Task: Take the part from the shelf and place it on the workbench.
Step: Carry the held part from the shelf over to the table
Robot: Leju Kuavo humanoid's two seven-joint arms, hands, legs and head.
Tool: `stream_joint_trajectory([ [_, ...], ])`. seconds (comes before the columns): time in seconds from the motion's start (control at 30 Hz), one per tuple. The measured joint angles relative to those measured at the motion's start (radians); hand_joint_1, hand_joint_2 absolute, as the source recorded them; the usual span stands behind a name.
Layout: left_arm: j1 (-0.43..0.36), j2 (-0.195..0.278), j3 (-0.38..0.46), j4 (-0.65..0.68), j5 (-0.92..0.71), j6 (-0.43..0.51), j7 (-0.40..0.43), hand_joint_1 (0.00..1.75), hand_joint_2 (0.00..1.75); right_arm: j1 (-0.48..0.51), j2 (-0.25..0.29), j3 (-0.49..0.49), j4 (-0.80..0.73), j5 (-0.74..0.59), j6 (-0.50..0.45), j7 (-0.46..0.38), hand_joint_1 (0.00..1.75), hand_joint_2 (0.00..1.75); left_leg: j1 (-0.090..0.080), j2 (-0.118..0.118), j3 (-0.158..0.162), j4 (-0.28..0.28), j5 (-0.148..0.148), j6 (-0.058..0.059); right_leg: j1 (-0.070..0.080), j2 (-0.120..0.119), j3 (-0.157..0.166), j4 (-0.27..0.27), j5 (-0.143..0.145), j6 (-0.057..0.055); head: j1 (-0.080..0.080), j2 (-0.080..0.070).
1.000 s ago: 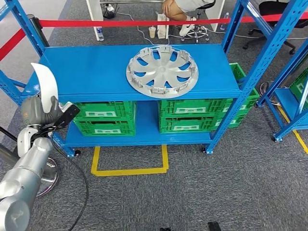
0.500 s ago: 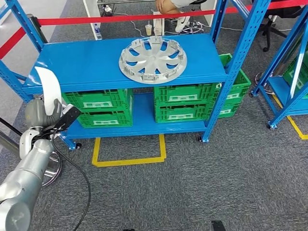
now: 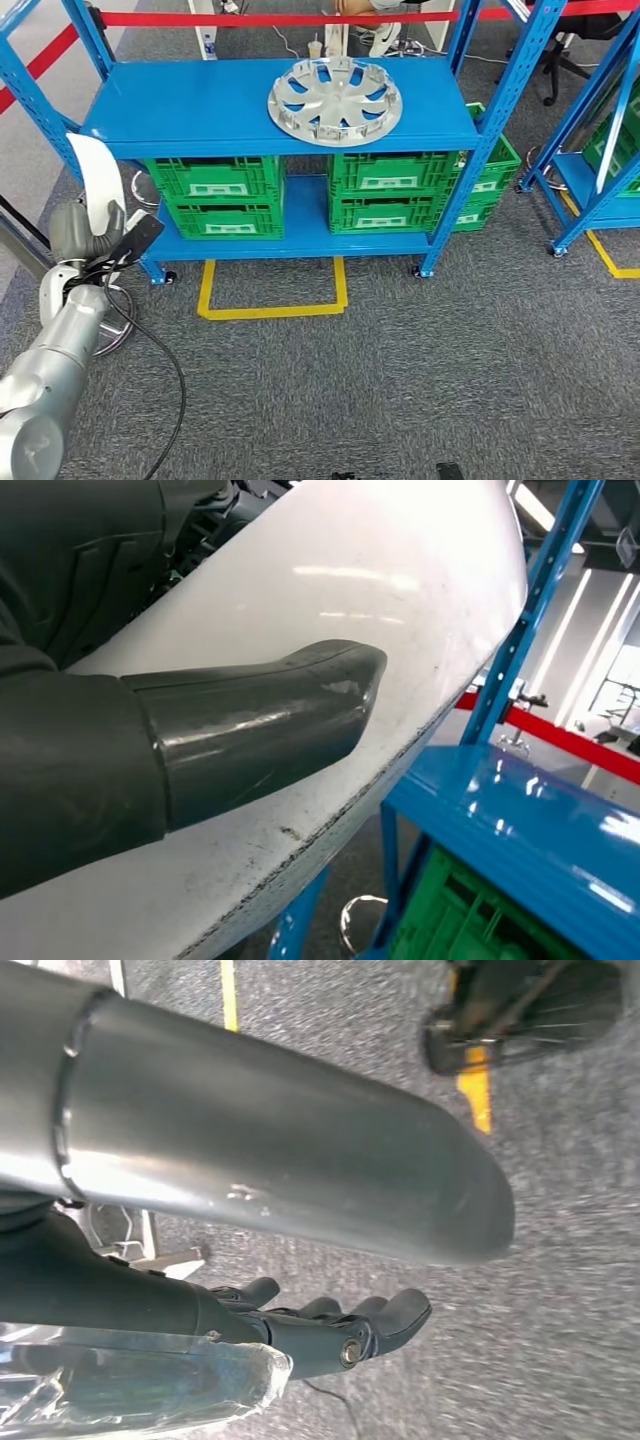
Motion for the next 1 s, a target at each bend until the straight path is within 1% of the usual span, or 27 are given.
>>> stream_joint_trajectory([
  [0.03,0.002,0.000,0.001,0.000,0.000,0.000,0.000,1.75,1.75,0.000,-0.001,0.000,0.000,0.000,0.000,0.000,0.00,0.00,-0.001,0.000,-0.016,0.001,0.012,-0.001,0.000,0.000,0.026,-0.010,0.027,-0.002,0.000,0.000],
  [0.07,0.004,0.000,0.002,0.000,0.000,0.000,0.000,1.75,1.75,-0.001,-0.002,0.000,0.000,0.000,0.000,0.000,0.00,0.00,-0.002,0.000,-0.031,0.002,0.024,-0.004,0.000,0.000,0.070,-0.057,0.054,-0.005,0.000,0.000],
  [0.1,0.006,0.000,0.002,0.000,0.000,0.000,0.000,1.75,1.75,-0.002,-0.003,0.000,0.000,0.000,0.000,0.000,0.00,0.00,-0.003,-0.001,-0.043,0.003,0.034,-0.007,0.001,0.000,0.129,-0.127,0.067,-0.008,0.000,0.000],
  [0.13,0.006,0.000,0.003,0.000,0.000,0.000,0.000,1.75,1.75,-0.003,-0.004,0.000,0.000,0.000,0.000,0.000,0.00,0.00,-0.005,0.000,-0.053,0.004,0.044,-0.011,0.003,0.000,0.188,-0.209,0.063,-0.012,0.000,0.000],
  [0.17,0.006,0.001,0.004,0.000,0.000,0.000,0.000,1.75,1.75,-0.005,-0.005,0.000,0.000,0.000,0.000,0.000,0.00,0.00,-0.005,0.000,-0.060,0.005,0.055,-0.016,0.005,0.000,0.231,-0.272,0.051,-0.015,-0.001,0.000],
  [0.2,0.006,0.001,0.004,0.000,0.000,0.000,0.000,1.75,1.75,-0.005,-0.005,0.000,0.000,0.000,0.000,0.000,0.00,0.00,-0.005,0.001,-0.064,0.003,0.065,-0.021,0.007,0.001,0.256,-0.312,0.039,-0.017,-0.002,0.000],
  [0.23,0.006,0.002,0.004,0.000,0.000,0.000,0.000,1.75,1.75,-0.005,-0.005,0.000,0.000,0.000,0.000,-0.001,0.00,0.00,-0.004,0.001,-0.066,0.001,0.076,-0.026,0.009,0.001,0.260,-0.328,0.039,-0.020,-0.002,0.000],
  [0.27,0.007,0.002,0.005,0.000,0.000,0.000,0.000,1.75,1.75,-0.005,-0.005,-0.001,0.000,0.000,0.000,-0.001,0.00,0.00,-0.002,0.001,-0.069,-0.002,0.082,-0.031,0.007,0.000,0.254,-0.329,0.048,-0.025,-0.002,0.000],
  [0.3,0.008,0.003,0.005,0.000,0.000,0.000,0.000,1.75,1.75,-0.004,-0.005,-0.001,0.000,0.000,-0.001,-0.001,0.00,0.00,-0.001,0.000,-0.076,0.003,0.072,-0.037,0.006,-0.001,0.247,-0.332,0.059,-0.033,-0.002,0.000],
  [0.33,0.009,0.005,0.005,0.000,0.000,0.000,0.000,1.75,1.75,-0.004,-0.005,-0.001,0.000,-0.001,-0.001,-0.001,0.00,0.00,0.000,-0.002,-0.086,0.025,0.043,-0.043,0.004,-0.002,0.238,-0.335,0.071,-0.042,-0.003,0.000],
  [0.37,0.009,0.007,0.006,0.000,0.000,0.000,0.000,1.75,1.75,-0.005,-0.005,-0.002,0.000,-0.001,-0.001,-0.001,0.00,0.00,0.002,-0.004,-0.103,0.067,-0.003,-0.049,0.002,-0.003,0.228,-0.337,0.083,-0.050,-0.005,0.000],
  [0.4,0.009,0.008,0.006,0.000,0.000,0.000,0.000,1.75,1.75,-0.005,-0.005,-0.002,0.000,-0.001,-0.001,-0.001,0.00,0.00,0.005,-0.004,-0.122,0.132,-0.056,-0.055,0.003,-0.003,0.214,-0.336,0.093,-0.054,-0.007,0.000],
  [0.43,0.010,0.009,0.006,0.000,0.000,-0.001,0.000,1.75,1.75,-0.005,-0.006,-0.002,0.000,-0.001,-0.001,-0.001,0.00,0.00,0.008,-0.005,-0.139,0.207,-0.098,-0.059,0.003,-0.004,0.201,-0.334,0.103,-0.055,-0.008,0.000],
  [0.47,0.013,0.009,0.006,0.000,0.000,-0.001,0.000,1.75,1.75,-0.004,-0.006,-0.002,0.000,-0.001,-0.001,-0.001,0.00,0.00,0.010,-0.005,-0.149,0.269,-0.119,-0.063,0.003,-0.004,0.188,-0.332,0.112,-0.054,-0.009,0.000],
  [0.5,0.014,0.009,0.006,0.000,0.000,-0.001,0.000,1.75,1.75,-0.004,-0.006,-0.002,0.000,-0.001,-0.001,-0.001,0.00,0.00,0.013,-0.005,-0.145,0.304,-0.117,-0.066,0.003,-0.004,0.175,-0.328,0.119,-0.052,-0.009,0.000],
  [0.53,0.016,0.009,0.006,0.000,0.000,-0.001,0.000,1.75,1.75,-0.004,-0.006,-0.002,0.000,-0.001,-0.001,-0.001,0.00,0.00,0.016,-0.005,-0.124,0.300,-0.097,-0.068,0.002,-0.004,0.163,-0.324,0.126,-0.049,-0.009,0.000],
  [0.57,0.016,0.009,0.006,0.000,0.000,-0.001,0.000,1.75,1.75,-0.004,-0.006,-0.002,0.000,-0.001,-0.001,-0.001,0.00,0.00,0.018,-0.005,-0.084,0.258,-0.070,-0.069,0.001,-0.004,0.152,-0.319,0.130,-0.046,-0.009,0.000],
  [0.6,0.015,0.009,0.006,0.000,0.000,-0.001,0.000,1.75,1.75,-0.004,-0.006,-0.002,0.000,-0.001,-0.001,-0.001,0.00,0.00,0.021,-0.005,-0.035,0.193,-0.054,-0.070,0.001,-0.004,0.144,-0.314,0.134,-0.042,-0.009,0.000],
  [0.67,0.013,0.009,0.006,-0.001,0.000,-0.001,0.000,1.75,1.75,-0.006,-0.006,-0.003,0.000,-0.001,-0.001,-0.001,0.00,0.00,0.020,-0.008,0.047,0.071,-0.053,-0.066,0.002,-0.003,0.130,-0.305,0.142,-0.032,-0.008,0.000],
  [0.7,0.014,0.009,0.006,-0.001,0.000,-0.001,0.000,1.75,1.75,-0.007,-0.006,-0.003,0.000,-0.001,-0.001,-0.001,0.00,0.00,0.017,-0.010,0.064,0.040,-0.061,-0.062,0.003,-0.003,0.124,-0.302,0.147,-0.025,-0.008,0.000],
  [0.77,0.015,0.009,0.006,0.000,0.000,-0.001,0.000,1.75,1.75,-0.006,-0.006,-0.003,0.000,-0.001,-0.001,-0.001,0.00,0.00,0.015,-0.011,0.064,0.024,-0.063,-0.053,0.003,-0.002,0.113,-0.301,0.158,-0.010,-0.007,0.000],
  [0.8,0.016,0.008,0.006,0.000,0.000,-0.001,0.000,1.75,1.75,-0.004,-0.006,-0.003,0.000,-0.001,-0.001,-0.001,0.00,0.00,0.016,-0.010,0.057,0.021,-0.058,-0.046,0.002,-0.002,0.104,-0.296,0.151,-0.004,-0.007,0.000],
  [0.83,0.016,0.007,0.006,0.000,0.000,-0.001,0.001,1.75,1.75,-0.002,-0.006,-0.003,0.000,-0.001,-0.001,-0.001,0.00,0.00,0.017,-0.009,0.050,0.017,-0.053,-0.037,0.001,-0.001,0.091,-0.279,0.130,0.001,-0.005,0.000],
  [0.87,0.016,0.007,0.006,0.000,0.001,-0.001,0.001,1.75,1.75,0.000,-0.006,-0.003,0.000,-0.001,-0.001,-0.001,0.00,0.00,0.018,-0.007,0.042,0.014,-0.046,-0.027,0.000,-0.001,0.075,-0.241,0.091,0.004,-0.004,0.000],
  [0.93,0.017,0.007,0.006,0.000,0.002,-0.002,0.001,1.75,1.75,0.002,-0.006,-0.003,0.000,-0.001,-0.001,0.000,0.00,0.00,0.013,-0.005,0.023,0.015,-0.031,-0.014,-0.001,-0.001,0.039,-0.118,-0.002,0.008,0.000,0.000],
  [0.97,0.018,0.008,0.006,0.000,0.003,-0.002,0.001,1.75,1.75,0.002,-0.006,-0.003,0.000,-0.001,-0.001,0.000,0.00,0.00,0.010,-0.005,0.013,0.015,-0.023,-0.010,-0.001,-0.001,0.027,-0.055,-0.032,0.008,0.000,0.000],
  [1.0,0.018,0.008,0.006,0.000,0.003,-0.002,0.001,1.75,1.75,0.002,-0.006,-0.003,0.000,-0.001,-0.001,0.000,0.00,0.00,0.006,-0.005,0.002,0.016,-0.014,-0.009,0.000,-0.001,0.026,-0.016,-0.040,0.006,0.001,0.000],
])
